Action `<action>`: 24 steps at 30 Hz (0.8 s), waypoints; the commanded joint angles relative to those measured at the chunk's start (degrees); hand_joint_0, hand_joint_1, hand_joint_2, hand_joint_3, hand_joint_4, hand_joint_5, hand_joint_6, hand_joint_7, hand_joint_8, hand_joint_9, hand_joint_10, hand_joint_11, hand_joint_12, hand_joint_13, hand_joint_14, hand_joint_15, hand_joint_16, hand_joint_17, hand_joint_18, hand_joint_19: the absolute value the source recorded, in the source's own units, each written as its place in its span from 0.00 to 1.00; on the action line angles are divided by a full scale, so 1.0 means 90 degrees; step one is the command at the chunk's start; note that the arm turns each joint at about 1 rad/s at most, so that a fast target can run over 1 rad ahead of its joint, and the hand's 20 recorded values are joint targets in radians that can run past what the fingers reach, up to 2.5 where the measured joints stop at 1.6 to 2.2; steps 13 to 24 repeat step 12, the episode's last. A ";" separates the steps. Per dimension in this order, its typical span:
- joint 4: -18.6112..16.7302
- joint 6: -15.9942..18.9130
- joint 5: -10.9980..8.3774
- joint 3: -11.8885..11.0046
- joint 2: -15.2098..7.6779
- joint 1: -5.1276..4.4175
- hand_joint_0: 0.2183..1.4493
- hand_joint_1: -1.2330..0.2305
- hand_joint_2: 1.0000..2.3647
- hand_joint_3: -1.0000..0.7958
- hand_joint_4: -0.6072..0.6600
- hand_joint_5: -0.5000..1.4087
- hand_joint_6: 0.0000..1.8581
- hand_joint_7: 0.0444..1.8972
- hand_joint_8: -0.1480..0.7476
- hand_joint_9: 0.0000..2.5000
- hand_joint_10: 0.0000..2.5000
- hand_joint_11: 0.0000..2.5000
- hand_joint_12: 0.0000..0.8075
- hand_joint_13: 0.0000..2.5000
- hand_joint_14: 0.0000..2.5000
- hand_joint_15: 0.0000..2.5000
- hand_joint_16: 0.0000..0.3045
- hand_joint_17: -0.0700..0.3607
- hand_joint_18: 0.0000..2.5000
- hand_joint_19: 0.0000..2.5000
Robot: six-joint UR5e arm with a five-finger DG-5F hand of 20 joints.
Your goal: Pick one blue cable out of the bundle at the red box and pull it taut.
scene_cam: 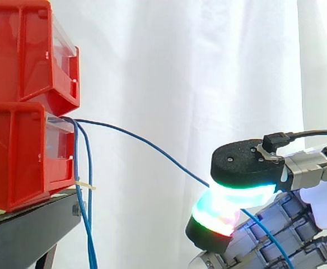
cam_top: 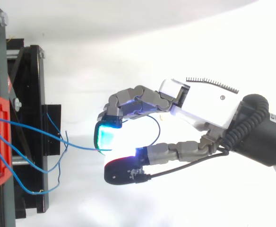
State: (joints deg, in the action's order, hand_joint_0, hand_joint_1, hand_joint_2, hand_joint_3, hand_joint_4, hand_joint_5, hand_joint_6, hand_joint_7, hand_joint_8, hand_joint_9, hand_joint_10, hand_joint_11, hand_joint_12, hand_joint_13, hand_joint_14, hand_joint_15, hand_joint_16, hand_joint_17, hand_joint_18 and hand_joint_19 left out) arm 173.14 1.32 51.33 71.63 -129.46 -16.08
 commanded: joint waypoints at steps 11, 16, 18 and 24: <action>0.0000 0.0000 0.0000 0.0000 0.0000 -0.0001 0.34 0.25 0.01 0.49 0.51 0.20 0.47 0.66 0.46 0.21 0.00 0.09 0.43 0.15 0.00 0.07 0.16 0.42 0.16 0.12; 0.0000 0.0000 0.0000 0.0000 0.0000 -0.0001 0.34 0.25 0.01 0.49 0.51 0.20 0.47 0.66 0.46 0.21 0.00 0.09 0.43 0.15 0.00 0.07 0.16 0.42 0.16 0.12; 0.0000 0.0000 0.0000 0.0000 0.0000 -0.0001 0.34 0.25 0.01 0.49 0.51 0.20 0.47 0.66 0.46 0.21 0.00 0.09 0.43 0.15 0.00 0.07 0.16 0.42 0.16 0.12; 0.0000 0.0000 0.0000 0.0000 0.0000 -0.0001 0.34 0.25 0.01 0.49 0.51 0.20 0.47 0.66 0.46 0.21 0.00 0.09 0.43 0.15 0.00 0.07 0.16 0.42 0.16 0.12</action>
